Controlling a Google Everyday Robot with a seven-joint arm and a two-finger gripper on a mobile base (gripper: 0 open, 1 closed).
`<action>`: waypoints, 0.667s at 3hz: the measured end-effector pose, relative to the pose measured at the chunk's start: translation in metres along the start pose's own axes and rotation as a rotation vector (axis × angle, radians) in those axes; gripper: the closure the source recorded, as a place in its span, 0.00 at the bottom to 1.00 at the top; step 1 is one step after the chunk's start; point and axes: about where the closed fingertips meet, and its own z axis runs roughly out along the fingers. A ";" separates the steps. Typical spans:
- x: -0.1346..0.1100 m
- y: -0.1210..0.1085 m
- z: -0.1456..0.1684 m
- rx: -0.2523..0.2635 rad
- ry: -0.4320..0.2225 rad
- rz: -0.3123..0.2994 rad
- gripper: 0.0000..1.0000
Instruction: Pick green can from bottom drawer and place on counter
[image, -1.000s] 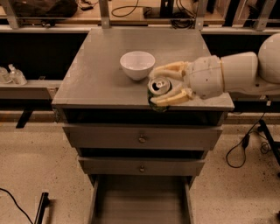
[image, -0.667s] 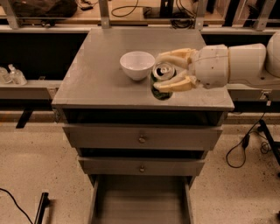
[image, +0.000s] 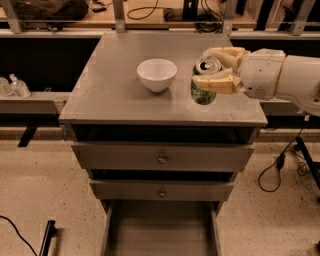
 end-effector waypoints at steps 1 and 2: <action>0.020 -0.028 -0.011 0.084 0.076 0.108 1.00; 0.042 -0.050 -0.016 0.100 0.141 0.220 0.82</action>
Offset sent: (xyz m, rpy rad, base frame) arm 0.0652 -0.0836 -0.0250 0.0664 0.3635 -0.2552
